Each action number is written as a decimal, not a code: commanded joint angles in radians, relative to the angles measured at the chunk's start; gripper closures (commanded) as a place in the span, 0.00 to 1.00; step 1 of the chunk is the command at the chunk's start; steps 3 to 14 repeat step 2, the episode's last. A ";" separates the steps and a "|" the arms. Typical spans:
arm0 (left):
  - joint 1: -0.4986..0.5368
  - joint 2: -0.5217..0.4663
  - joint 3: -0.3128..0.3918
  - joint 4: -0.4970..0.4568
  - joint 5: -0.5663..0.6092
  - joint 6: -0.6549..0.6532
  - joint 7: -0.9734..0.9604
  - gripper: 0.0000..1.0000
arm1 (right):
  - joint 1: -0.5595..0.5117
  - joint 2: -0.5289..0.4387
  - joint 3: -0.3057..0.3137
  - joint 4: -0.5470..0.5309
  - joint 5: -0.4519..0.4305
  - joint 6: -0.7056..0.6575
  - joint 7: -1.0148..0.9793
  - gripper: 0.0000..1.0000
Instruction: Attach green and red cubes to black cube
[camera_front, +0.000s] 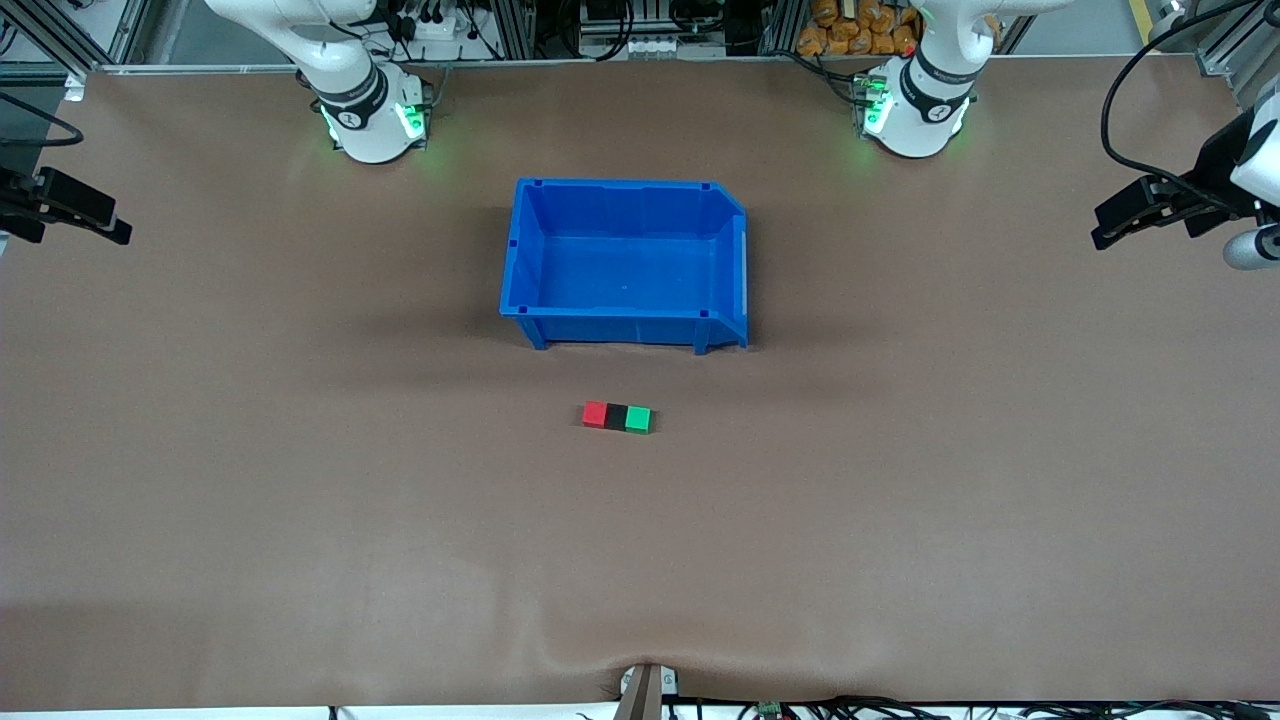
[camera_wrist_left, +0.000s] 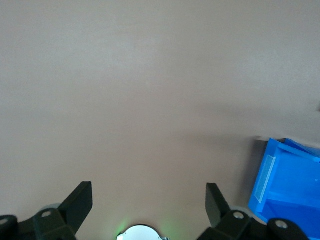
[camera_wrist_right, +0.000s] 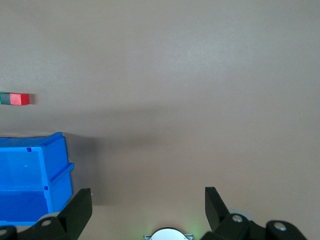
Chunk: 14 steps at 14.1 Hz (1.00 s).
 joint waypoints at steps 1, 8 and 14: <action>0.004 -0.009 -0.001 0.002 -0.017 -0.016 0.020 0.00 | 0.004 0.000 0.001 0.000 0.005 -0.006 0.013 0.00; 0.004 -0.009 0.000 0.002 -0.017 -0.016 0.020 0.00 | 0.004 0.001 0.001 0.000 0.005 -0.005 0.013 0.00; 0.004 -0.009 0.000 0.002 -0.017 -0.016 0.020 0.00 | 0.004 0.001 0.001 0.000 0.005 -0.005 0.013 0.00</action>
